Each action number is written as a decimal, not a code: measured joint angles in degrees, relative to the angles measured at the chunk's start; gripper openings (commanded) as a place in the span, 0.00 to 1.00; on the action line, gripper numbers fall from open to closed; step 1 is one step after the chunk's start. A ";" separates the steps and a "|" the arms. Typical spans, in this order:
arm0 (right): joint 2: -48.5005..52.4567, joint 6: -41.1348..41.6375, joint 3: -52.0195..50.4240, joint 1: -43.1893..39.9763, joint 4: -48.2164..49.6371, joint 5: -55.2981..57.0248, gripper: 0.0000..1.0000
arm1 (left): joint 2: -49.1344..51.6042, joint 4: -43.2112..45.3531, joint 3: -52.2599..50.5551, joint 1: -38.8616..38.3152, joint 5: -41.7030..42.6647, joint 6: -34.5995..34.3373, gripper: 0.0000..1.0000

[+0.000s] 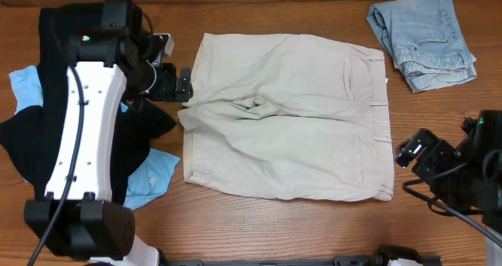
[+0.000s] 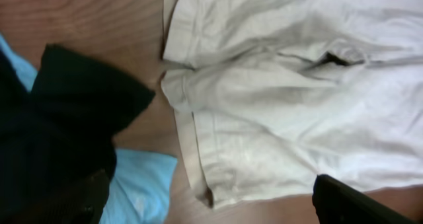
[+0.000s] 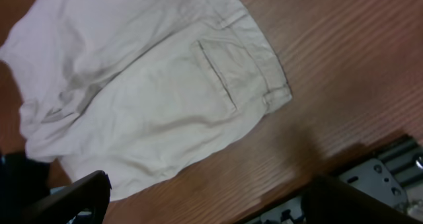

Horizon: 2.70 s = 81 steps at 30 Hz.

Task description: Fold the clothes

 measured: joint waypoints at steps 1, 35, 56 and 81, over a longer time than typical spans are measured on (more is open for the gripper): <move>0.00 1.09 -1.01 0.00 0.20 0.70 1.00 | -0.46 -1.64 0.20 -0.07 0.02 -0.59 0.97; 0.13 18.23 -33.03 0.00 20.39 2.75 1.00 | -13.81 34.93 -57.92 -11.15 -2.86 -33.48 0.52; 0.13 19.02 -45.75 0.00 31.01 -0.79 1.00 | -13.49 35.56 -60.33 -10.97 -3.19 -33.68 0.30; 12.04 21.38 -51.32 0.00 44.02 -1.36 0.52 | -13.42 36.57 -55.60 -9.31 -3.08 -31.06 0.04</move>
